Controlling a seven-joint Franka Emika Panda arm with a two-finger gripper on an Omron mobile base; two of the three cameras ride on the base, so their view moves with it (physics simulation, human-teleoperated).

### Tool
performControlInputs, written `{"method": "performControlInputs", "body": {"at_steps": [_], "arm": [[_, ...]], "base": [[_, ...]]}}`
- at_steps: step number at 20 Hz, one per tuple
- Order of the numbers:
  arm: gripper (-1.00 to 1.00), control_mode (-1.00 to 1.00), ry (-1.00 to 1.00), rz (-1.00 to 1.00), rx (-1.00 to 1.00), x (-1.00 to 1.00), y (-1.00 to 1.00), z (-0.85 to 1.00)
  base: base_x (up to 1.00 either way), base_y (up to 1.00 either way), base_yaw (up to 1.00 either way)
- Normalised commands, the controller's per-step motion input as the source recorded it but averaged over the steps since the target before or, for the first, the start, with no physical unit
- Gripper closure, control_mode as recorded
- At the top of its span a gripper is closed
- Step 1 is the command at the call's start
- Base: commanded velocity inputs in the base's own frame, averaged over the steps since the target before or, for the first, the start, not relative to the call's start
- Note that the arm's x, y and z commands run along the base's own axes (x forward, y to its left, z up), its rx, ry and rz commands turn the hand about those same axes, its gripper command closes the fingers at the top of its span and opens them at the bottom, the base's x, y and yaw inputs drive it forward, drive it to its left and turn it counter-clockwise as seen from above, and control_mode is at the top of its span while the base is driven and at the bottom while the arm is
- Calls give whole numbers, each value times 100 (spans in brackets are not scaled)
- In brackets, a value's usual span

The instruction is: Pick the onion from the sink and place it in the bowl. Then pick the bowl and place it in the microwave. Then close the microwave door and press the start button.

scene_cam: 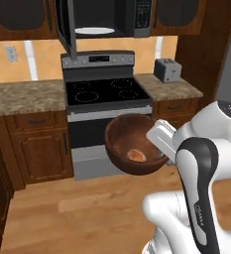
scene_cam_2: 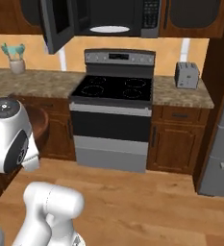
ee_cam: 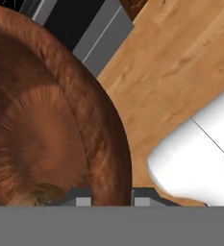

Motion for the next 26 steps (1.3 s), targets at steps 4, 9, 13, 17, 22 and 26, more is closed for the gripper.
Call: {"method": "performControlInputs", "body": {"at_steps": [4,9,13,17,22,26], "arm": [[100,100,0,0,0,0,0,0],[100,100,0,0,0,0,0,0],[100,100,0,0,0,0,0,0],[100,100,0,0,0,0,0,0],[100,100,0,0,0,0,0,0],[100,100,0,0,0,0,0,0]], "base": [[100,-13,-26],[100,0,-16],[100,-4,-12],[100,0,-12],[78,0,-3],[66,0,6]]}}
